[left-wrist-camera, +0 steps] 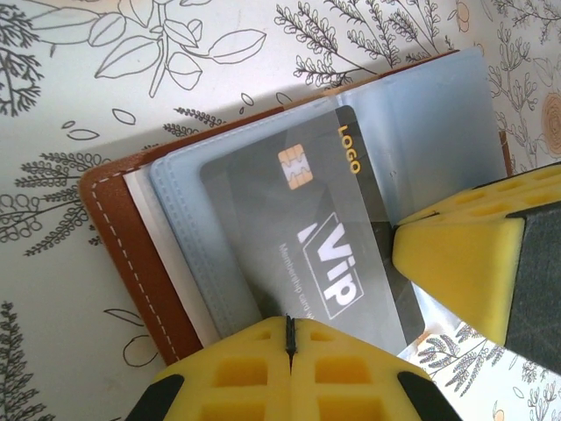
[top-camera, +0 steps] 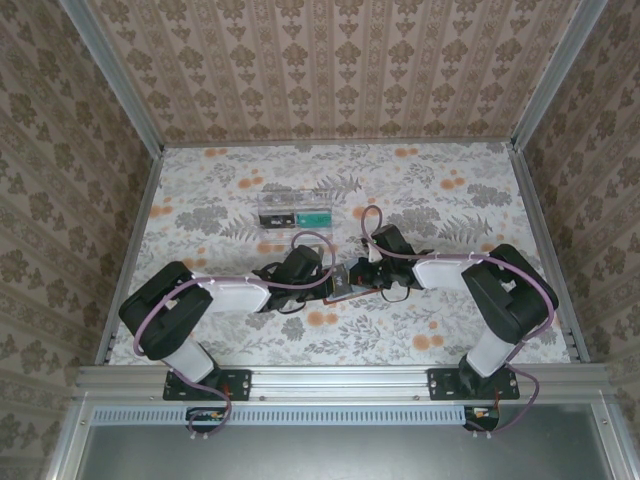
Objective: Take the credit cards out of the card holder
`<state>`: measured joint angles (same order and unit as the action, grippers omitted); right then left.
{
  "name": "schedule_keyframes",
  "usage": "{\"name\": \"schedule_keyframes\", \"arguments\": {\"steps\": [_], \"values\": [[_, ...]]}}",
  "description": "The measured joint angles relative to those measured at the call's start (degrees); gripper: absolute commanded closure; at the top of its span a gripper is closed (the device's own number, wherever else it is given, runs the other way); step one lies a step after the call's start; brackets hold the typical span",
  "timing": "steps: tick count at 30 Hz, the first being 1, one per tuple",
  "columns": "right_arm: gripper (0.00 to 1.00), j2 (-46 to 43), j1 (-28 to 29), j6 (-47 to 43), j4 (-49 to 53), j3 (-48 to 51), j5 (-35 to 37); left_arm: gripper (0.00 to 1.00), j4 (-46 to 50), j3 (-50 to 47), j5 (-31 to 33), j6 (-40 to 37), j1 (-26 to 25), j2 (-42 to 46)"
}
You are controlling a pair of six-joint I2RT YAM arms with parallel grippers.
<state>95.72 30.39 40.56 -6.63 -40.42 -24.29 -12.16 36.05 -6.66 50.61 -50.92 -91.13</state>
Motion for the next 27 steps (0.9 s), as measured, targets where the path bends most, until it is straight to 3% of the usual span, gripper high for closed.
{"name": "schedule_keyframes", "arguments": {"steps": [9, 24, 27], "values": [[1.00, -2.6, -4.4, 0.4, -2.4, 4.1, -1.9, 1.00, 0.6, 0.0, 0.0, 0.0, 0.0, 0.0], [1.00, -18.0, -9.0, -1.6, 2.3, 8.1, -1.4, 1.00, 1.0, 0.1, 0.0, 0.0, 0.0, 0.0], [1.00, -20.2, -9.2, -2.2, 3.3, 8.2, -1.2, 0.94, 1.2, 0.4, -0.2, 0.0, 0.0, 0.0]]}}
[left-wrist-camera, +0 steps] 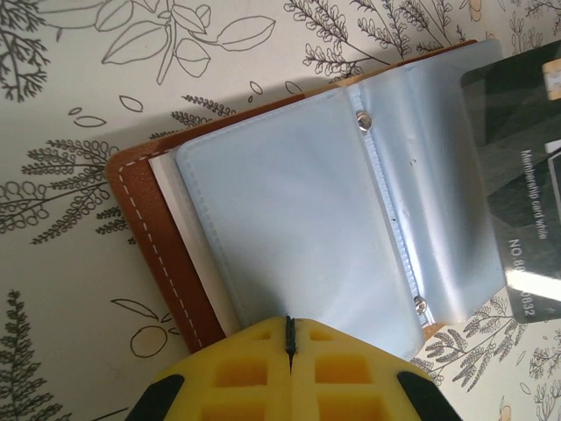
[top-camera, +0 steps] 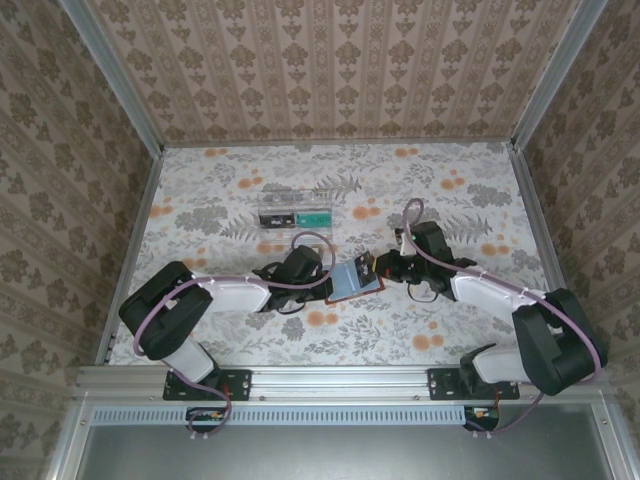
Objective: Take the credit cards out of the card holder
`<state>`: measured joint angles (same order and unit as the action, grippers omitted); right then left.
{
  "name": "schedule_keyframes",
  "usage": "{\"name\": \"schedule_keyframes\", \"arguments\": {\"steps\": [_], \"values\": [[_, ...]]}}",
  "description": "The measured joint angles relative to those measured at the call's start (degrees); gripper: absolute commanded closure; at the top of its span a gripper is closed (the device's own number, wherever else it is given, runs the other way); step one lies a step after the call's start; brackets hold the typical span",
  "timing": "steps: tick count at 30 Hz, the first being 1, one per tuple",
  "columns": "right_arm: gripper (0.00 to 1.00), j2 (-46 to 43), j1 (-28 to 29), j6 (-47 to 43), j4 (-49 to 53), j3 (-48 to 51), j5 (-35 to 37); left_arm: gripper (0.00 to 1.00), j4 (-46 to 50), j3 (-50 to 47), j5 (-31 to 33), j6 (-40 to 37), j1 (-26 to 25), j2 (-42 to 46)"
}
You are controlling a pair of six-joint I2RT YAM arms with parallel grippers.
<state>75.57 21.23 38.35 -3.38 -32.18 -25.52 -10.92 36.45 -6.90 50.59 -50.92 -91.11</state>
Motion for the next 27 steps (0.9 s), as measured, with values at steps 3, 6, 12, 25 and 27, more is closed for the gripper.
{"name": "schedule_keyframes", "arguments": {"steps": [3, 6, 12, 25, 27], "values": [[1.00, -1.8, -0.1, -0.6, 0.8, 0.3, 0.2, 0.78, 0.4, 0.2, -0.2, 0.2, 0.0, 0.8], [1.00, -3.9, -0.1, -0.7, 1.1, 0.9, 0.2, 0.63, 0.5, 0.2, -0.4, 0.7, 0.0, 3.8], [1.00, -8.1, -0.1, -0.6, 0.8, 1.3, 0.2, 0.53, -3.0, -0.4, -0.1, 2.4, 0.0, 11.3], [1.00, -10.8, -0.1, 7.8, -11.1, 2.0, -5.3, 0.60, -20.9, -8.4, -0.2, 5.2, 0.0, 17.7], [1.00, -10.8, -0.1, 9.3, -13.4, 2.1, -6.3, 0.62, -23.4, -8.7, -0.6, 5.5, 0.1, 17.7]]}}
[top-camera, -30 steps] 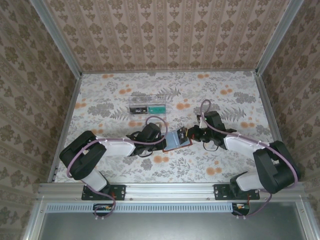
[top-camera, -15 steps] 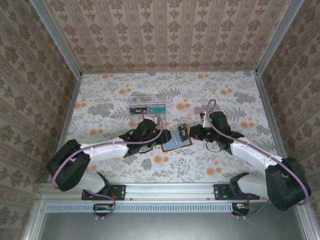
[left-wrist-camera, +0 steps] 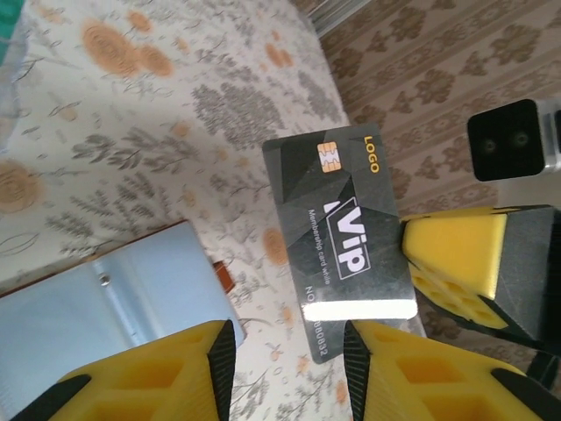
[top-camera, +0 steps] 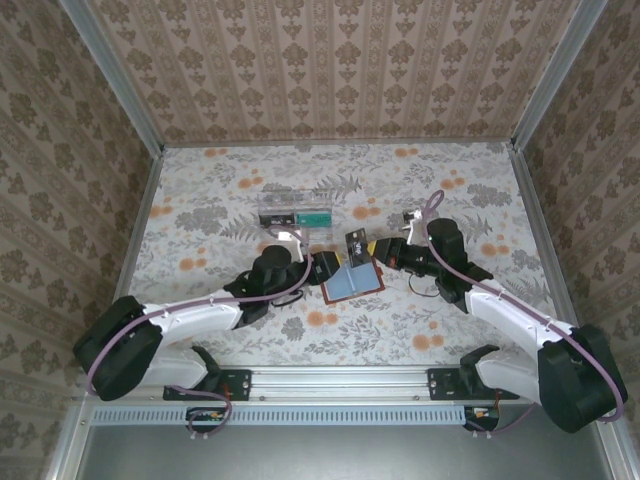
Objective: Take the credit cards out of the card holder
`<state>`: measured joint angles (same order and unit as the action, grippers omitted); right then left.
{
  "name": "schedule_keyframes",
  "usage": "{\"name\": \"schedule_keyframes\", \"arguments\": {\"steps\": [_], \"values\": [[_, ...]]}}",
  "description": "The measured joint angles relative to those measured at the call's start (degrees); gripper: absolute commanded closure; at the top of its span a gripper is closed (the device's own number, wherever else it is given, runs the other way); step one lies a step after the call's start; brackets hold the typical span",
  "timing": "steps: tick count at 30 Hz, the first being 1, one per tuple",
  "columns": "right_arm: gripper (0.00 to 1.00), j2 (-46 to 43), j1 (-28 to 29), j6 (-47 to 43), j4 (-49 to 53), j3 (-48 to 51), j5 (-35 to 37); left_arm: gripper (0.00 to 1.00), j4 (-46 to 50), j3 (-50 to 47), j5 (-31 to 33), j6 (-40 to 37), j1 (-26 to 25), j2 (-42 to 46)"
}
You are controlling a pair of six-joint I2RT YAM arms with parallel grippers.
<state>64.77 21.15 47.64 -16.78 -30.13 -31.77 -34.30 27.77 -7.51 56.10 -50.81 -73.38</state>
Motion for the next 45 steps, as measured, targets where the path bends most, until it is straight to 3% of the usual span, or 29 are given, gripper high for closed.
{"name": "schedule_keyframes", "arguments": {"steps": [10, 25, 30, 36, 39, 40, 43, 45], "values": [[1.00, 0.0, 0.0, 3.7, -5.4, 0.1, -2.4, 0.63, -8.5, 0.0, -2.9, 2.5, 1.4, -2.1], [1.00, 0.0, 0.0, 3.9, -7.1, 0.7, -3.4, 0.73, -19.0, 0.0, -7.2, 7.0, 2.5, -7.6], [1.00, 0.0, 0.0, 3.9, -7.3, 0.7, -3.5, 0.82, -20.5, 0.0, -8.8, 8.0, 2.5, -9.2], [1.00, 0.0, -0.2, 3.8, -7.3, 0.9, -3.4, 0.85, -21.9, 0.0, -8.9, 8.7, 2.6, -9.5], [1.00, 0.2, -0.3, 3.8, -7.2, 1.2, -3.3, 0.96, -22.3, -0.2, -9.1, 9.1, 2.7, -9.5], [0.93, 0.3, -0.3, 3.8, -7.1, 1.4, -3.2, 0.97, -22.6, -0.2, -9.3, 9.1, 2.8, -9.4], [0.56, 0.6, -0.3, 3.6, -6.8, 1.6, -3.1, 0.98, -22.3, -0.2, -9.6, 8.8, 2.8, -9.1], [0.49, 0.6, -0.3, 3.0, -6.4, 1.6, -3.1, 0.99, -21.5, -0.3, -9.4, 8.8, 2.9, -8.7]]}}
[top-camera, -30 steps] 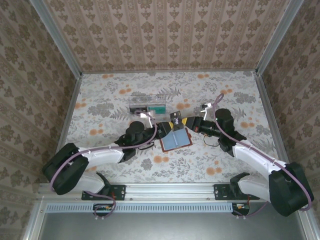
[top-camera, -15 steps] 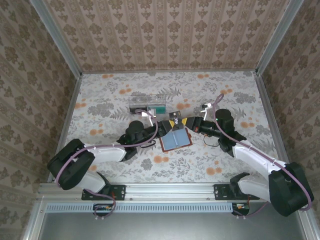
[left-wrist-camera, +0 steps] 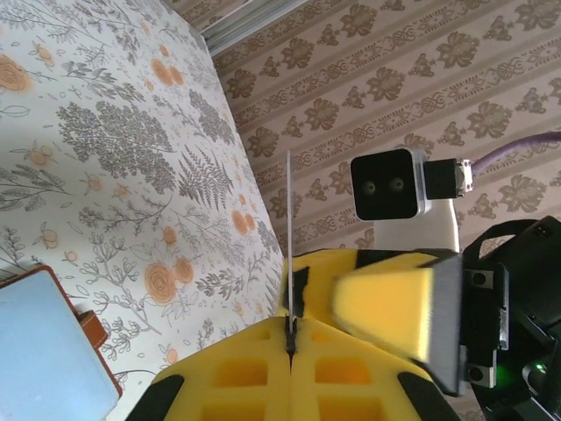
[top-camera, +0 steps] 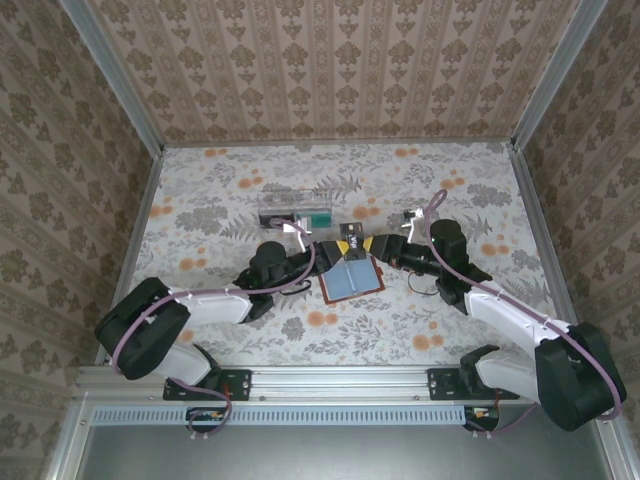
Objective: Take the credit cards out of the card holder
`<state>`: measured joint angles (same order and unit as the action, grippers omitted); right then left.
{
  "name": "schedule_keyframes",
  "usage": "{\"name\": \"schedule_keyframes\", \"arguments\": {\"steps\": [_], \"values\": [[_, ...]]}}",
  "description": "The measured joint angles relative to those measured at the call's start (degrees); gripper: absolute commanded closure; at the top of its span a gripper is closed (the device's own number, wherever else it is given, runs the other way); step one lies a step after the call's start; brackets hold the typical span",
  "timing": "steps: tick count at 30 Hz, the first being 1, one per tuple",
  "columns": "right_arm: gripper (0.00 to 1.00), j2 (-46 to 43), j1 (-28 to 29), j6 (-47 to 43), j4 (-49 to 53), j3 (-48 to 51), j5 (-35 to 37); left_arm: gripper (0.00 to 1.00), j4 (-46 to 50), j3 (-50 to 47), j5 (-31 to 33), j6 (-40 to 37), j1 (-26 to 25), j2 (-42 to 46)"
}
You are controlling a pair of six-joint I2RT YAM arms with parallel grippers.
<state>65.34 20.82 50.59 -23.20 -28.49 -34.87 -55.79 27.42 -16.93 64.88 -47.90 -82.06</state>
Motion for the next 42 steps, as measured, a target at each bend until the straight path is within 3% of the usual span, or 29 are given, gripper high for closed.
{"name": "schedule_keyframes", "arguments": {"steps": [2, 4, 6, 10, 17, 25, 33, 42], "values": [[0.44, -0.2, 0.0, -0.8, 1.2, 0.0, 0.3, 0.99, 1.1, -0.3, 0.2, -0.2, 0.1, 0.9], [0.31, -0.9, 0.0, -1.5, 2.7, 0.0, 0.8, 1.00, 3.2, -0.4, 0.2, -0.6, 0.3, 2.3], [0.23, -2.0, 0.0, -2.8, 4.3, 0.1, 1.7, 1.00, 6.2, -0.4, 0.2, -1.6, 0.7, 4.0], [0.00, -4.3, 0.0, -5.4, 7.4, 0.1, 3.5, 1.00, 20.7, 1.4, 0.9, -7.0, 1.9, 10.4], [0.00, -6.8, 0.0, -9.0, 11.4, 0.1, 6.4, 1.00, 54.6, 15.2, 8.0, -22.9, 2.4, 19.6], [0.00, -9.9, 0.0, -11.8, 13.0, 0.3, 9.1, 1.00, 79.2, 27.6, 22.4, -42.2, 2.6, 18.7], [0.00, -16.4, 0.0, -12.9, 14.5, 2.5, 11.0, 1.00, 83.6, 28.2, 33.2, -73.3, 2.9, 16.8], [0.00, -18.1, 0.0, -12.9, 14.6, 3.3, 11.5, 1.00, 80.6, 26.2, 32.8, -104.5, 11.6, 15.0]]}}
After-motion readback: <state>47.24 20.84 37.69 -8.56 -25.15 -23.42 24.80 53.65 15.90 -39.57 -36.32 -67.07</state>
